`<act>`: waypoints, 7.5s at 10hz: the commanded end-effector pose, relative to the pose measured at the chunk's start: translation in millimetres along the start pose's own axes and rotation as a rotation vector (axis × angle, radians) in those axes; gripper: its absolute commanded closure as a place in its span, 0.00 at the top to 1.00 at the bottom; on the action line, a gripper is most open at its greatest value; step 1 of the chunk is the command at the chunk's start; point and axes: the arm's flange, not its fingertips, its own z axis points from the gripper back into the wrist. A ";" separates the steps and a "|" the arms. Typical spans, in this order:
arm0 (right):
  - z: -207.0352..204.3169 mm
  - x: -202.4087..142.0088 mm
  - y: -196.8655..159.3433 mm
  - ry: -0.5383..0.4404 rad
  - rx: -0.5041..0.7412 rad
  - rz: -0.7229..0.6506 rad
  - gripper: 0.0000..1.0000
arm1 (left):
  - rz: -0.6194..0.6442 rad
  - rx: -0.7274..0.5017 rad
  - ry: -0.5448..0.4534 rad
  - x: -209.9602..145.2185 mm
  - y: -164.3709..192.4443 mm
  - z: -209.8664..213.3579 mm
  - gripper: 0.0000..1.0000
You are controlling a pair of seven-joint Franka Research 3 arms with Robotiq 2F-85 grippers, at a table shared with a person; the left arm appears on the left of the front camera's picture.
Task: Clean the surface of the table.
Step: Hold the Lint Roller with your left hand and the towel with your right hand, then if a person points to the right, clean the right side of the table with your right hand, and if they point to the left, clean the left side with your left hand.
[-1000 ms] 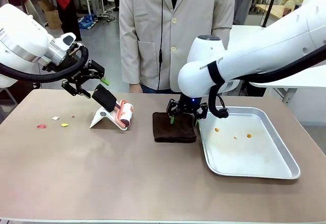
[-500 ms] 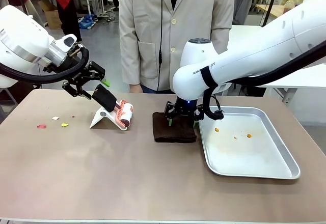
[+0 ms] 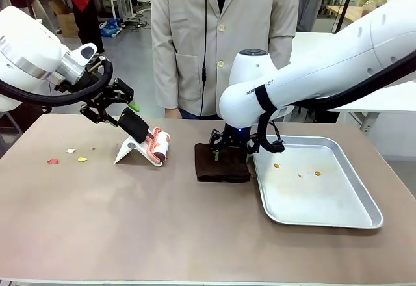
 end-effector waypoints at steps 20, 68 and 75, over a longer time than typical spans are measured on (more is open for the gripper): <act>55.5 1.6 -100.2 -0.091 1.217 0.028 0.04 | -0.095 -0.350 -0.057 -15.8 -4.4 51.2 0.00; 141.6 -113.8 -358.1 -0.240 0.272 0.056 0.11 | 0.099 -0.873 -0.040 -88.1 261.6 180.5 0.00; 88.1 -73.0 -319.2 -0.166 0.143 0.061 0.11 | 0.099 -0.873 -0.040 -88.1 261.6 180.5 0.00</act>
